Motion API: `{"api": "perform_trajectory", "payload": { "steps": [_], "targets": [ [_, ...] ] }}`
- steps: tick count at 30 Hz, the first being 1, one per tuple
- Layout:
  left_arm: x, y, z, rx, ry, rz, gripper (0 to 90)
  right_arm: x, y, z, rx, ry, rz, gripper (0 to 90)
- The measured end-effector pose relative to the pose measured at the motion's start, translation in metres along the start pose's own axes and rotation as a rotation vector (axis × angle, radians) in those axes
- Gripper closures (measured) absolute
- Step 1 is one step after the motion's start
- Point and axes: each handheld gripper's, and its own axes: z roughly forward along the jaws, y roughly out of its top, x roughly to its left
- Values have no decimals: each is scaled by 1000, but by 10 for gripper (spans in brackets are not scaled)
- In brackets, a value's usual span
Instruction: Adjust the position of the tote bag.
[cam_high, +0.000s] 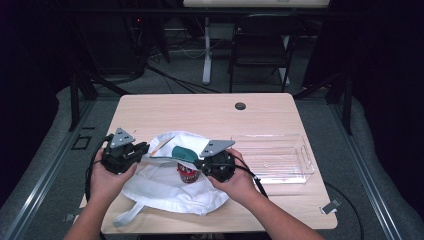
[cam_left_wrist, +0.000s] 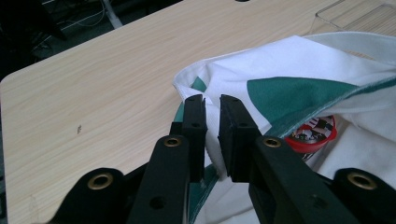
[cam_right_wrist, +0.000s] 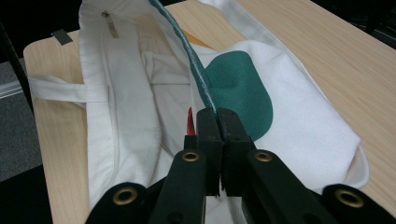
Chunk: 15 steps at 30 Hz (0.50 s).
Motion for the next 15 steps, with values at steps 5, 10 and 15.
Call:
{"api": "perform_trajectory", "payload": {
  "steps": [5,10,15],
  "targets": [
    [1,-6,-11,-25,-16,-6,754,-2,1,-1,-3,-4,12,890],
    [2,-13,-24,-48,-15,-11,706,-4,3,-2,-9,-10,19,890],
    [3,-23,-27,-24,-16,-4,686,-6,5,-3,-13,-10,28,891]
  ]
}}
